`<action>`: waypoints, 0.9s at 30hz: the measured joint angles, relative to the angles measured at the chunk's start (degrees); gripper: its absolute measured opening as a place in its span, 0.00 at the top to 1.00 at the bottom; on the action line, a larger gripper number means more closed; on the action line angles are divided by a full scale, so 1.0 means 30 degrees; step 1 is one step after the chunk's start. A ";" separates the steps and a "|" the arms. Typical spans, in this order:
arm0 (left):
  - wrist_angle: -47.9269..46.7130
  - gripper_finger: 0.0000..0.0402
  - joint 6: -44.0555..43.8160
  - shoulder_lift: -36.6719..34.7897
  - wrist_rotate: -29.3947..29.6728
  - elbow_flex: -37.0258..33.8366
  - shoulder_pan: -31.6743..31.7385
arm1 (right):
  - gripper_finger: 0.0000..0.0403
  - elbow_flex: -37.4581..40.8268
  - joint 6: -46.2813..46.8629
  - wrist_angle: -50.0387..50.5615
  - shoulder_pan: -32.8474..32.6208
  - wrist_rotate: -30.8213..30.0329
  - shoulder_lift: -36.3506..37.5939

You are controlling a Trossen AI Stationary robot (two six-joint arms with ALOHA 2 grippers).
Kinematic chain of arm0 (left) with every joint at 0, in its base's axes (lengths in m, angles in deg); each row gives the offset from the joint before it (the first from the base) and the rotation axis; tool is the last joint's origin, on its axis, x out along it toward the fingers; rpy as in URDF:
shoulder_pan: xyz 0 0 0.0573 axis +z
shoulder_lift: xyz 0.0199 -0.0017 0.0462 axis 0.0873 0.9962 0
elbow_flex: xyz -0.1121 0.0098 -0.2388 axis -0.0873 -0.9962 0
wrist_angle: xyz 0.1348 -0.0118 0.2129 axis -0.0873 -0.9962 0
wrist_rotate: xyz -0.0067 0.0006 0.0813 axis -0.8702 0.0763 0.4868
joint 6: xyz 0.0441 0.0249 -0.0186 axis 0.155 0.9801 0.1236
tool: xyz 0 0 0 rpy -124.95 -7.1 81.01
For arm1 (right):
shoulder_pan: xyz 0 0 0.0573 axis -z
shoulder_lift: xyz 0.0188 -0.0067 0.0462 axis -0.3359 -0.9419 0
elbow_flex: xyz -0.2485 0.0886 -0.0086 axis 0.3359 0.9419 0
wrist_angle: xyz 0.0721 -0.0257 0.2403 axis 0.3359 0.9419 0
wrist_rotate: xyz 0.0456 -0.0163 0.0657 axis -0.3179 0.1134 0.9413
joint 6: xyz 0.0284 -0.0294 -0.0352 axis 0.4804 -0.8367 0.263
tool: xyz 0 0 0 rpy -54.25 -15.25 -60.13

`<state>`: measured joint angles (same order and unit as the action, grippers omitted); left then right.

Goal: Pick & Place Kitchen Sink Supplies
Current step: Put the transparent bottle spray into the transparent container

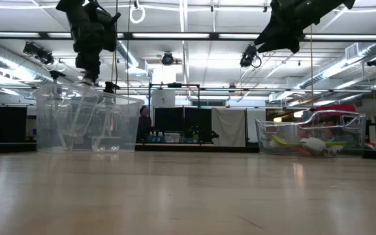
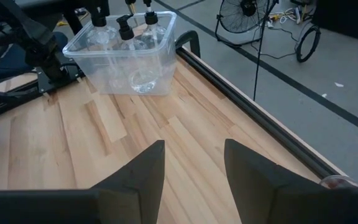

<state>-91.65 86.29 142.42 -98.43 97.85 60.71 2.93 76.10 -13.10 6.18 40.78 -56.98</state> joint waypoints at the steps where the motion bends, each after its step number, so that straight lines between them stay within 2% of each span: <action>1: -0.0105 0.72 0.0041 0.0000 -0.0115 0.0000 0.0000 | 0.59 0.0000 -0.0005 0.0000 -0.0005 0.0000 0.0000; 6: -0.0611 0.80 -0.0026 -0.0007 -0.0303 0.0001 0.0000 | 0.59 0.0000 -0.0191 0.0000 -0.0003 -0.0007 0.0000; 15: -0.1583 0.76 -0.0008 -0.0236 -0.0377 0.0000 0.0000 | 0.59 0.0000 -0.0230 0.0000 -0.0002 -0.0007 0.0000; 24: -0.1660 0.80 0.0104 -0.0978 -0.1011 0.0000 0.0000 | 0.59 0.0000 -0.0240 0.0000 0.0000 -0.0015 0.0000; 27: -0.2135 0.76 -0.0063 -0.1303 -0.1272 0.0000 0.0000 | 0.59 0.0000 -0.0240 -0.0003 -0.0001 -0.0015 0.0003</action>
<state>-98.05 86.10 138.51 -102.25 97.85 60.71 2.93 75.38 -13.11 6.17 40.74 -56.98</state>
